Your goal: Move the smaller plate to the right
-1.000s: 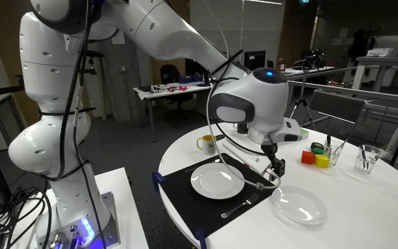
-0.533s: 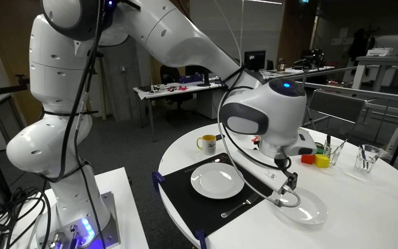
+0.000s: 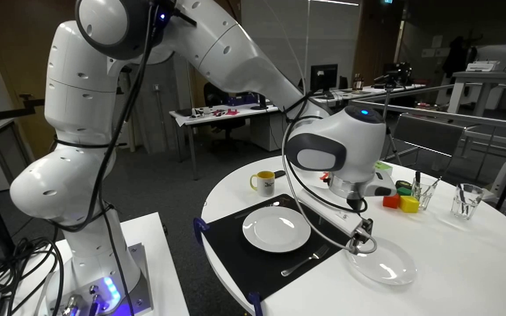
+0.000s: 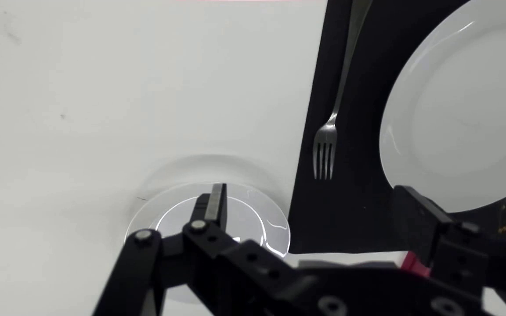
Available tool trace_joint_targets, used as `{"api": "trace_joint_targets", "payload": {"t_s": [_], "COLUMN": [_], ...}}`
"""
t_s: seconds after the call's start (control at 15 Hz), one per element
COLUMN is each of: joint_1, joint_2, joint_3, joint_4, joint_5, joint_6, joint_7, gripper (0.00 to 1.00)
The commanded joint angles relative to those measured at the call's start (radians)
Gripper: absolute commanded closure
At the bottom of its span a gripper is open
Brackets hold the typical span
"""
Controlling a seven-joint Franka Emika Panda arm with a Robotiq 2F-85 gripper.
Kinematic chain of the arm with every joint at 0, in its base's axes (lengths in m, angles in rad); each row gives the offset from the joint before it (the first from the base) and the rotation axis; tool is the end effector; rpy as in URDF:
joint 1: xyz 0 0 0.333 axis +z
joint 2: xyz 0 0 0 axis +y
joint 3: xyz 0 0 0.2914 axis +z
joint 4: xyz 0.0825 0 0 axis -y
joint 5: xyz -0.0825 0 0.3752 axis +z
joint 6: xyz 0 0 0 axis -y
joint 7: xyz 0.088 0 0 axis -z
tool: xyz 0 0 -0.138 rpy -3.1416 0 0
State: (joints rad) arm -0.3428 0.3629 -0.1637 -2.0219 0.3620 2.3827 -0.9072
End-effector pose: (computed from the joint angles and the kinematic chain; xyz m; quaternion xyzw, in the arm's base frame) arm 0.5193 -0.2755 0.2253 -0.9927 -0.0738 -0.0654 0.0698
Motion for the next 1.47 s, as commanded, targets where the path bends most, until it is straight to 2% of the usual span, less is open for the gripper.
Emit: {"api": "trace_joint_targets", "payload": {"t_s": [0.0, 0.2, 0.27, 1.4], "joint_1": [0.035, 0.037, 0.024, 0.021], "joint_2": [0.019, 0.035, 0.019, 0.023], "joint_3": [0.002, 0.014, 0.028, 0.034], "joint_4": [0.048, 0.093, 0.042, 0.044], "joint_5": [-0.118, -0.157, -0.138, -0.138], "joint_6": [-0.070, -0.180, -0.110, -0.117], "joint_7": [0.158, 0.246, 0.204, 0.209], "gripper": [0.00, 0.00, 0.00, 0.00]}}
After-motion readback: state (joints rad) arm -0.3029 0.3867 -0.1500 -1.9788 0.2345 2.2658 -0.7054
